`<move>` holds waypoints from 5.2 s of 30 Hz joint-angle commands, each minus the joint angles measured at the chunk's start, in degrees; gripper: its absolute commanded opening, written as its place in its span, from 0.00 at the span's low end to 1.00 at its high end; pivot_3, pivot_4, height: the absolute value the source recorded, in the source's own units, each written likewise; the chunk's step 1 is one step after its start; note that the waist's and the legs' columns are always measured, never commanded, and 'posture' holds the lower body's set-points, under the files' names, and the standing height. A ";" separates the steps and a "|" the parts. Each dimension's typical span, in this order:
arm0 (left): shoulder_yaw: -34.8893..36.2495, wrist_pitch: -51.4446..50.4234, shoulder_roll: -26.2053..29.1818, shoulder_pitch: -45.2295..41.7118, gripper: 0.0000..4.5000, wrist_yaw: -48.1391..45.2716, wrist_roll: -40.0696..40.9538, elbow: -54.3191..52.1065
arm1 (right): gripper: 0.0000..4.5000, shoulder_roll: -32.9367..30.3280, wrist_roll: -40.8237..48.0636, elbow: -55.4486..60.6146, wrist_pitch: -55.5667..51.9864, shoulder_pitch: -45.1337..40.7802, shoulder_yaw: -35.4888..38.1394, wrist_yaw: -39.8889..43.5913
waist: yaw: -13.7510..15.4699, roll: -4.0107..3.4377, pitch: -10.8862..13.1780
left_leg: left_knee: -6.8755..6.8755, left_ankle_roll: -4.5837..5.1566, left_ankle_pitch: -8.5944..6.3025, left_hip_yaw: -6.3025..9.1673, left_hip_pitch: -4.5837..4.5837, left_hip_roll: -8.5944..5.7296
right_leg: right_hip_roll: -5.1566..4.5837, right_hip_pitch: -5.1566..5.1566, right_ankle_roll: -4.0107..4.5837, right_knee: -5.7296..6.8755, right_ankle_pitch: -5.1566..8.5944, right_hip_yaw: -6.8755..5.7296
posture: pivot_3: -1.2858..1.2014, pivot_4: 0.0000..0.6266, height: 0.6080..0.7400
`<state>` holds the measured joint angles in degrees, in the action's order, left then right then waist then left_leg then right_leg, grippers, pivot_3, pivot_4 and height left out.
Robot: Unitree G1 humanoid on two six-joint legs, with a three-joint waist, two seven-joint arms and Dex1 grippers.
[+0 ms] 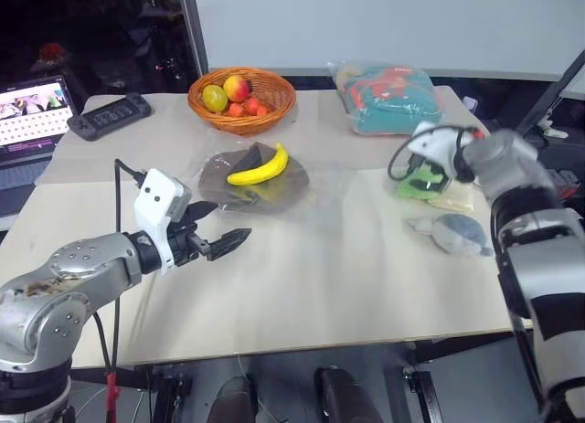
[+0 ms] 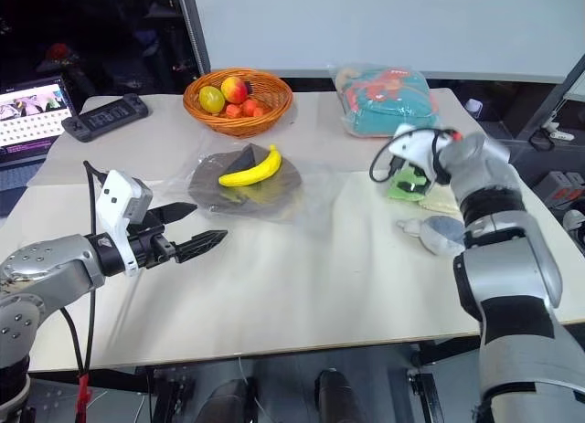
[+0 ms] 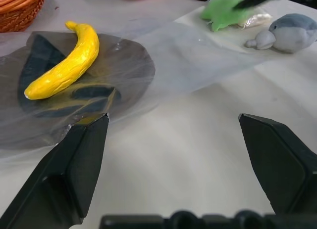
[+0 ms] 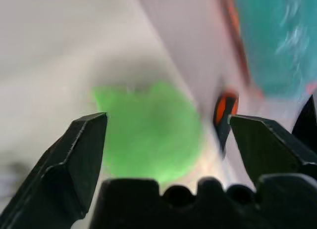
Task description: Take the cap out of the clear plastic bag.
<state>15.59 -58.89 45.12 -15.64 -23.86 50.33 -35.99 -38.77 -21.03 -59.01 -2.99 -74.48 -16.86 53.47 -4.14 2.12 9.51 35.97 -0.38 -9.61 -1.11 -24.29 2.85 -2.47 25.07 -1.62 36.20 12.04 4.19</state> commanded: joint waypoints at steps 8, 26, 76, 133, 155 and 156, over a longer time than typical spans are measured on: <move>0.44 2.26 -1.05 -1.74 1.00 1.53 -1.81 0.38 | 0.98 14.01 13.30 7.76 1.90 -2.82 8.41 1.52 | 0.10 0.00 0.01 | 0.12 0.00 0.00 0.01 0.01 0.01 | 0.01 -0.02 0.04 0.12 -0.05 -0.01 | 0.52 0.24 1.00; 6.04 -0.66 -4.95 2.35 1.00 12.71 -1.19 -3.01 | 0.98 34.75 -3.41 -18.35 20.24 -10.89 -2.78 -28.62 | 0.16 0.05 0.06 | 0.01 -0.05 0.02 0.10 -0.10 0.01 | -0.03 0.10 0.09 0.18 -0.08 -0.10 | 0.52 0.24 1.00; -16.39 63.03 -22.07 -57.61 1.00 -12.31 -48.61 113.39 | 0.98 25.57 30.24 51.07 -33.47 29.72 14.53 -12.54 | 1.67 0.10 0.08 | 0.38 -0.36 0.44 0.38 -1.10 -0.15 | 0.02 0.98 -0.11 0.71 -0.22 -0.23 | 0.52 0.24 1.00; -8.66 58.61 -13.10 -27.06 1.00 -37.99 -43.88 58.32 | 1.00 20.77 36.36 64.09 -42.53 31.39 13.59 -20.59 | -0.11 0.09 0.08 | 0.71 -0.35 0.47 0.40 -1.09 -0.04 | 0.09 1.02 -0.02 0.98 -0.38 -0.16 | 0.52 0.24 1.00; -38.40 98.82 -10.60 -45.19 1.00 -3.04 -84.64 99.15 | 1.00 20.46 36.73 65.01 -40.54 30.89 14.79 -22.81 | 3.08 0.09 0.08 | 0.76 -0.21 0.60 0.35 -0.73 0.00 | 0.06 0.42 -0.36 0.78 -0.15 -0.33 | 0.52 0.24 1.00; -39.45 98.15 -11.67 -46.42 1.00 -0.81 -85.84 101.39 | 1.00 20.35 36.81 65.47 -40.84 31.03 14.94 -23.06 | 3.14 0.09 0.08 | 0.76 -0.21 0.60 0.35 -0.74 -0.01 | 0.06 0.42 -0.36 0.79 -0.15 -0.33 | 0.52 0.24 1.00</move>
<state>-22.89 38.99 33.95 -60.16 -28.70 -33.93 63.31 -18.10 14.79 3.50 -43.43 -43.01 -3.34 30.93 -1.00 2.21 9.59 36.73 -0.60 -9.00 -0.76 -25.03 2.84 -2.41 25.48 -1.99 36.99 11.90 3.86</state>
